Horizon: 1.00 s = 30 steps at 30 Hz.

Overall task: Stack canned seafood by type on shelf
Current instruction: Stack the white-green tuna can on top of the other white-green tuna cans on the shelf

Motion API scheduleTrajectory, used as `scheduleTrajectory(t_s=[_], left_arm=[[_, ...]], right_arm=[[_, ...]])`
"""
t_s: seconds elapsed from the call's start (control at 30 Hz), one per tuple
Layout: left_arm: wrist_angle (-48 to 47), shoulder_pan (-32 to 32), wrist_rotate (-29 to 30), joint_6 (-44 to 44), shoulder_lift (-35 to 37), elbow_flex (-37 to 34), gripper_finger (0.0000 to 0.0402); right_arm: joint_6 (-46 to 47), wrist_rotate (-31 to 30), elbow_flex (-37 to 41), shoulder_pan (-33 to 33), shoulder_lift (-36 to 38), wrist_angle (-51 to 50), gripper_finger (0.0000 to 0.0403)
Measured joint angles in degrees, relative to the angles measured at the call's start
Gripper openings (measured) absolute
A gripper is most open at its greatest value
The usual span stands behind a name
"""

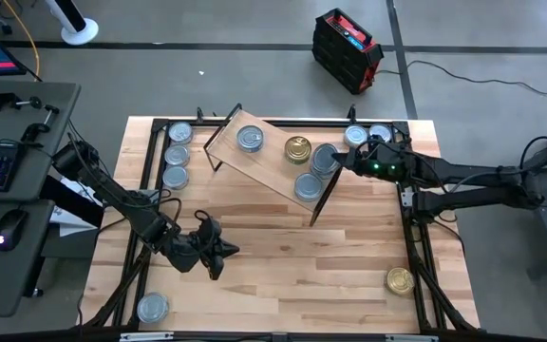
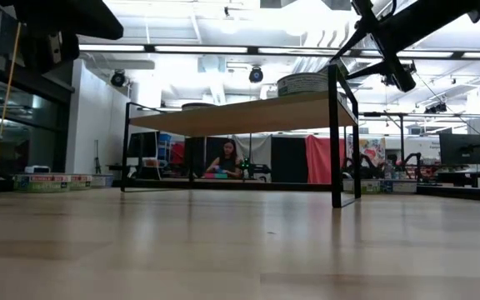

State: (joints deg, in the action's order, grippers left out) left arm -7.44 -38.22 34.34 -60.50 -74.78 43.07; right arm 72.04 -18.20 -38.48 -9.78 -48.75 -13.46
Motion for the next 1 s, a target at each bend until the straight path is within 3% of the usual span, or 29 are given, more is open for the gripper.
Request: scheduleTrajectory(t_s=[1.0], left_arm=[[-1.77, 0.0, -1.48, 0.1, -0.02, 0.0, 0.0]], right_arm=[[-2.58, 0.87, -0.07, -0.35, -0.69, -0.88, 0.0174]])
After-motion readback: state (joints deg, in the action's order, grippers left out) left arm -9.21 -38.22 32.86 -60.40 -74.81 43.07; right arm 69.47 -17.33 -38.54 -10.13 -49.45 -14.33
